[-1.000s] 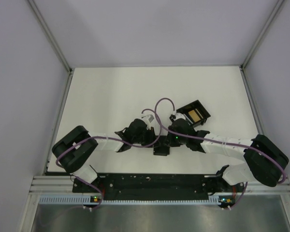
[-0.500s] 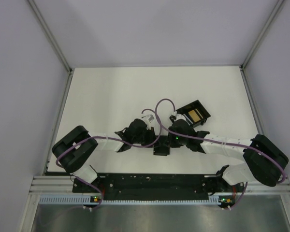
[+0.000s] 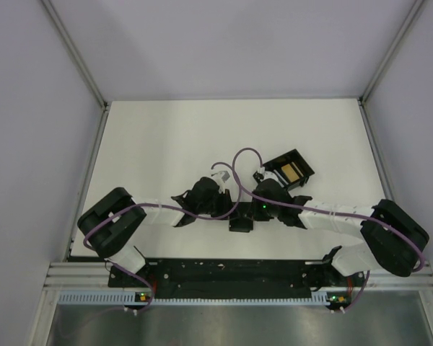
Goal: Put the credit cards into the card holder
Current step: Close the card holder at the center of the board.
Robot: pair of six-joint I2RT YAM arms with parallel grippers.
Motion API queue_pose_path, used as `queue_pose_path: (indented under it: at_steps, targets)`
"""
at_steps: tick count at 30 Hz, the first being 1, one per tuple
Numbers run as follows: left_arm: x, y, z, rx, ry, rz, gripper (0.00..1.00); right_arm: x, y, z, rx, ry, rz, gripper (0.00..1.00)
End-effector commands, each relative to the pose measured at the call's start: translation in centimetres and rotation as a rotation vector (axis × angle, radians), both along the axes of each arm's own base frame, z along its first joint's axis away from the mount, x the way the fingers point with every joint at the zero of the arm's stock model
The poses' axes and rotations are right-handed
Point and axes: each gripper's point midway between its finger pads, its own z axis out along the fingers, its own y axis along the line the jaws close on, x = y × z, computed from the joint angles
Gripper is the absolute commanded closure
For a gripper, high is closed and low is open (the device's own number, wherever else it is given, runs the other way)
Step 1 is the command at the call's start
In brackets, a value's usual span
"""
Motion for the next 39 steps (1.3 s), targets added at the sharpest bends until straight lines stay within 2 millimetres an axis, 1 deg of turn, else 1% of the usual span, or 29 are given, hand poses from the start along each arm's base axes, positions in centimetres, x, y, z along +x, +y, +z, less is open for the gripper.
queue_pose_path:
  at_steps: [1,11,30,32,39]
  targets:
    - [-0.2,0.1,-0.7,0.015,0.004,-0.004,0.87,0.5,0.0,-0.4,-0.007,-0.010,-0.020,0.97]
    - [-0.2,0.1,-0.7,0.016,-0.001,-0.016,0.88,1.2,0.5,1.2,0.022,-0.053,-0.018,0.96]
    - [-0.4,0.0,-0.8,0.012,0.003,-0.024,0.88,1.5,0.8,1.8,0.047,-0.067,-0.034,0.94]
    - [-0.4,0.1,-0.8,0.010,0.005,-0.021,0.88,1.8,0.8,1.8,0.042,-0.072,-0.043,0.94]
    - [-0.4,0.1,-0.8,0.011,0.004,-0.022,0.89,2.0,0.8,0.9,0.018,-0.056,-0.048,0.94]
